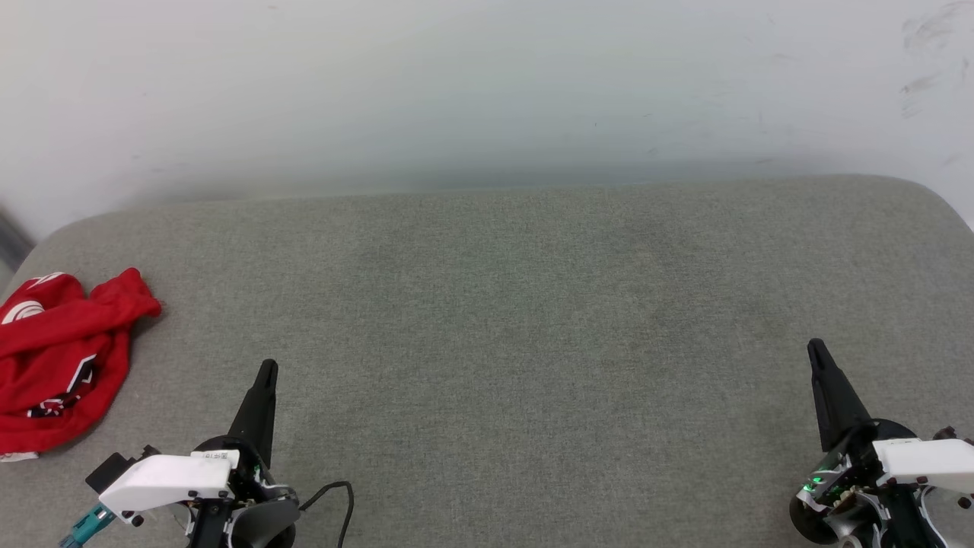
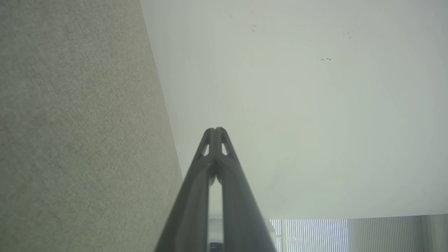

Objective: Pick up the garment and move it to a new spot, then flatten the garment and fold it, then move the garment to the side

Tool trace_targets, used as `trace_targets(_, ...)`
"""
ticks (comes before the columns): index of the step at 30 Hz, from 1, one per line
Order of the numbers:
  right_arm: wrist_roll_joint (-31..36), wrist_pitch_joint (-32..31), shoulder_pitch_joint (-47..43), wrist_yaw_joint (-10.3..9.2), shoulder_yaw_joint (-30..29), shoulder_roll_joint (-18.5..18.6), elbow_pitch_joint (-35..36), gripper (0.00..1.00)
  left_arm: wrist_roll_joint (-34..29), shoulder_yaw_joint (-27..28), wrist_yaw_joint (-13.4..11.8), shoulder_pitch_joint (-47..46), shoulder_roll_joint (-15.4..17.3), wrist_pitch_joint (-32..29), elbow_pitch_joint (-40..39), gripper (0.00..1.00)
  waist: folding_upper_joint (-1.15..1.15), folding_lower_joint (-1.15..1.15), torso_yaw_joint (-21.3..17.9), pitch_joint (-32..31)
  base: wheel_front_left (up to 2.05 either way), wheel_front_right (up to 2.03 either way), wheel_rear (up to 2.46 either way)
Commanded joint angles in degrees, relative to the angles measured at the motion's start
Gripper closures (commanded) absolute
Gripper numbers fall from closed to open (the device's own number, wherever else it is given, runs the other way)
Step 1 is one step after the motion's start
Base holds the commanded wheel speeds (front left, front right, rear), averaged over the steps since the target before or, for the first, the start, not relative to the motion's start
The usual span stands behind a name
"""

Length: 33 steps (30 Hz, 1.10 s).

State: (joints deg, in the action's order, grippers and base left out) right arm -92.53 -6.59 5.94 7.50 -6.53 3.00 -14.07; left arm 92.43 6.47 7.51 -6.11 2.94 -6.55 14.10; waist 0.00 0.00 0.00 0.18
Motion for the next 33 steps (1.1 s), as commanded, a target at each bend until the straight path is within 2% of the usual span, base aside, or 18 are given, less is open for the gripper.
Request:
trace_targets(1, 0.25, -0.02, 0.71, -0.02, 0.03, -0.19, -0.02, 1.00, -0.07, 0.18, 0.15, -0.39, -0.08, -0.08, -0.02, 1.00, 0.00, 0.00, 0.00, 0.00, 0.00, 0.00, 0.00)
trace_targets(33, 0.25, -0.02, 0.71, -0.02, 0.03, -0.20, -0.02, 1.00, -0.06, 0.16, 0.15, -0.39, -0.08, -0.08, -0.02, 1.00, 0.00, 0.00, 0.00, 0.00, 0.00, 0.00, 0.00)
